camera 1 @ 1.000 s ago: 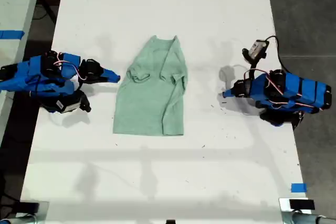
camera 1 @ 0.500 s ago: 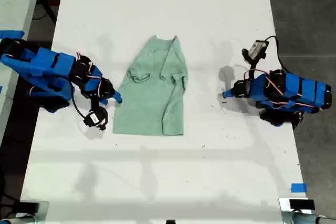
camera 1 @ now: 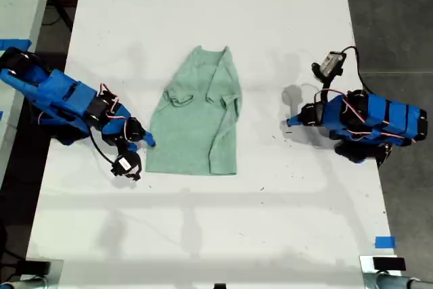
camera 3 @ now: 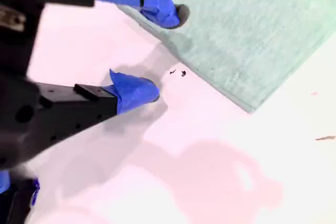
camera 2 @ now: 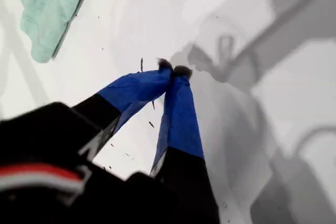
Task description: Fold t shirt
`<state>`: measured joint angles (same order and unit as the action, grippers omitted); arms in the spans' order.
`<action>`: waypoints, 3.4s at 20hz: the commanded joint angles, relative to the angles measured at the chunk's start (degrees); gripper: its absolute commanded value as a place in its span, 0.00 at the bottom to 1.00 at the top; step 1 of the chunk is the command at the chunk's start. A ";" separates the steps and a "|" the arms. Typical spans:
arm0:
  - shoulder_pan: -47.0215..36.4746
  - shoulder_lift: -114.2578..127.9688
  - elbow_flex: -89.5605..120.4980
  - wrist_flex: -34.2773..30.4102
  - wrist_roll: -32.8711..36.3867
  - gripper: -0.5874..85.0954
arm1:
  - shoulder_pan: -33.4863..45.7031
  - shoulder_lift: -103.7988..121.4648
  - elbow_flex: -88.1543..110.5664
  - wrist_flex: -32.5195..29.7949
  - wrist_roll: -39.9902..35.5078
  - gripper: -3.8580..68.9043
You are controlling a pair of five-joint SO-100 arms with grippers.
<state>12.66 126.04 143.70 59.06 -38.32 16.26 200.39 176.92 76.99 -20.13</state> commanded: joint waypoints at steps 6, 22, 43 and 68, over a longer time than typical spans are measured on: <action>-6.59 -11.07 -2.81 -8.35 23.20 0.22 | -0.26 0.26 0.70 0.53 -0.18 0.06; -10.02 -21.45 -21.53 5.80 25.66 0.01 | -0.09 0.26 0.70 0.53 -0.35 0.06; -15.12 -61.44 -87.63 22.68 43.59 0.20 | 0.35 0.26 0.70 0.53 -0.53 0.06; -32.78 77.08 39.20 0.53 39.02 0.01 | 0.88 0.26 0.70 0.53 -0.97 0.06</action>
<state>-17.93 198.63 180.26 61.88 -3.43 16.26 200.39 176.92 76.99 -20.13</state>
